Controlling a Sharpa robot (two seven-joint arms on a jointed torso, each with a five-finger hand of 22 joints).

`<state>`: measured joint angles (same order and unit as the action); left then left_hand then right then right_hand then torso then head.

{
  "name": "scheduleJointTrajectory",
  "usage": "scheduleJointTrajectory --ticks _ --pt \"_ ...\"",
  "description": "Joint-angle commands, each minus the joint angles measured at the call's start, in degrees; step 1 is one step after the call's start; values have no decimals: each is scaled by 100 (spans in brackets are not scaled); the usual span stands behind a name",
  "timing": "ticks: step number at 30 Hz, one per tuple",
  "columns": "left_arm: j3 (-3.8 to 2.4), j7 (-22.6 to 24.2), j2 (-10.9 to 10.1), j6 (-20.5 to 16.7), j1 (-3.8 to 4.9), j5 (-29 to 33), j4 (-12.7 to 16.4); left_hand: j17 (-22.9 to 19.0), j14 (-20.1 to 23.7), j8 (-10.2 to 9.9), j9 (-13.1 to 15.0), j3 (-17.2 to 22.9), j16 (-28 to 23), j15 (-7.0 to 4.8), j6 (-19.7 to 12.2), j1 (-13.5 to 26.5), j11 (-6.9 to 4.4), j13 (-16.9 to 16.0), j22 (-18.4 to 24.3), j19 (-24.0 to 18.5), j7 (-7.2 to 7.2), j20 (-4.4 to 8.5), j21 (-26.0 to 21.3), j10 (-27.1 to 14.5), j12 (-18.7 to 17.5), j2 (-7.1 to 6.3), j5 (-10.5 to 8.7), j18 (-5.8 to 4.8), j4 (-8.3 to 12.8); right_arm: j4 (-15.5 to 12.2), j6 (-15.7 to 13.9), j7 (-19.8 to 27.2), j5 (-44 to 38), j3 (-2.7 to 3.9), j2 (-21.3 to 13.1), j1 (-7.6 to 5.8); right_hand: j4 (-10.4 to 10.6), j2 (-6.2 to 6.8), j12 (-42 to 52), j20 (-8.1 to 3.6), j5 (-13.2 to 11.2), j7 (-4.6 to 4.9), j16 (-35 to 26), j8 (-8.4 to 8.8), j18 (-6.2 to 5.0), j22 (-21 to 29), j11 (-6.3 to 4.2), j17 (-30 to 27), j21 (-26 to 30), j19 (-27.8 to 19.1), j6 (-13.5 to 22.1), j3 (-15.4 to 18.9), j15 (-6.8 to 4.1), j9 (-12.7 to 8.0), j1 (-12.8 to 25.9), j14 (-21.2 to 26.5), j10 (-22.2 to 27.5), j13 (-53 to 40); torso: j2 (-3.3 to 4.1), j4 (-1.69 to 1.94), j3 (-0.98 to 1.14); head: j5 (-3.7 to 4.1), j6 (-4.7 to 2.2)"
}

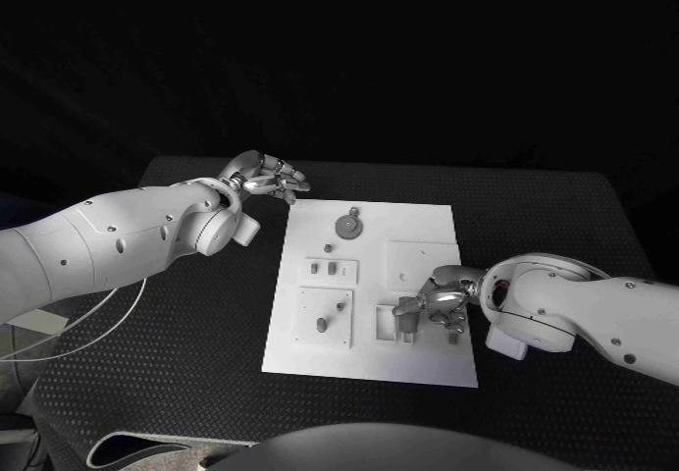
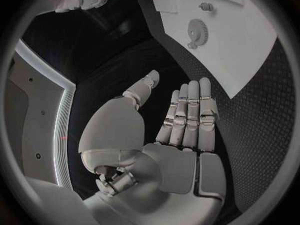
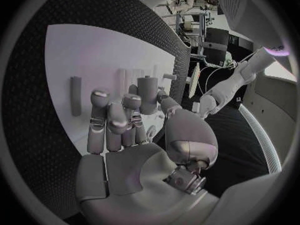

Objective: Assemble the parts on the task board

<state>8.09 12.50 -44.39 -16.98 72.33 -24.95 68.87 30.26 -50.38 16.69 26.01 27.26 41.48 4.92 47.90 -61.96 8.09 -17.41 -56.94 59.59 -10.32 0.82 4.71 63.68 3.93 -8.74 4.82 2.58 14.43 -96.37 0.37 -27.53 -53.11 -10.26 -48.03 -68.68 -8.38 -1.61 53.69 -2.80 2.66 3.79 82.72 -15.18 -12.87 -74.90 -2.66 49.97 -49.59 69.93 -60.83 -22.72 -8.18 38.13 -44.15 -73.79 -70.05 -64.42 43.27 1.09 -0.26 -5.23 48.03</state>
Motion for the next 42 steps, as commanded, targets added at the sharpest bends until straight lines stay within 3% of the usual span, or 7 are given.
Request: scheduleJointTrajectory --ticks 1,10,26,42 --pt "-3 28 18 77 4 35 20 8 -43 -4 -6 5 -32 -8 11 74 -16 -6 -10 14 -40 4 -26 9 3 -4 31 108 -28 102 215 -24 25 -3 115 2 -789 -96 -40 17 17 6 16 1 -213 -89 10 -10 -14 39 -55 -823 -43 1 -23 9 -30 -10 0 -2 -2 2 0" --pt "-3 22 6 78 4 35 29 14 -42 -2 -6 2 -37 -6 16 90 -14 -5 -11 13 -46 2 -28 7 2 -4 23 106 -40 343 289 -37 25 -35 431 5 -785 -95 -51 17 17 8 10 13 -213 -88 12 -14 -8 34 -49 -841 -41 -3 14 11 -26 -12 3 8 6 -11 21" --pt "-3 9 -3 91 5 35 30 27 -40 -6 -10 -7 -50 -4 10 128 -12 -4 -13 8 -54 1 -32 2 1 -9 -8 106 -70 387 553 -44 21 -48 539 12 -770 -88 -65 22 17 12 4 27 -213 -87 15 -20 0 29 -49 -861 -38 -9 89 13 -22 -18 2 -1 7 -46 56" --pt "-3 8 -7 96 5 35 30 33 -39 -7 -11 -5 -54 -4 8 131 -13 -4 -14 6 -55 1 -34 0 1 -9 -12 107 -77 489 451 -81 -17 -51 585 51 -742 -37 -80 28 17 14 -4 42 -213 -88 18 -26 5 27 -52 -877 -35 -13 191 13 -20 -27 2 4 7 -53 66"
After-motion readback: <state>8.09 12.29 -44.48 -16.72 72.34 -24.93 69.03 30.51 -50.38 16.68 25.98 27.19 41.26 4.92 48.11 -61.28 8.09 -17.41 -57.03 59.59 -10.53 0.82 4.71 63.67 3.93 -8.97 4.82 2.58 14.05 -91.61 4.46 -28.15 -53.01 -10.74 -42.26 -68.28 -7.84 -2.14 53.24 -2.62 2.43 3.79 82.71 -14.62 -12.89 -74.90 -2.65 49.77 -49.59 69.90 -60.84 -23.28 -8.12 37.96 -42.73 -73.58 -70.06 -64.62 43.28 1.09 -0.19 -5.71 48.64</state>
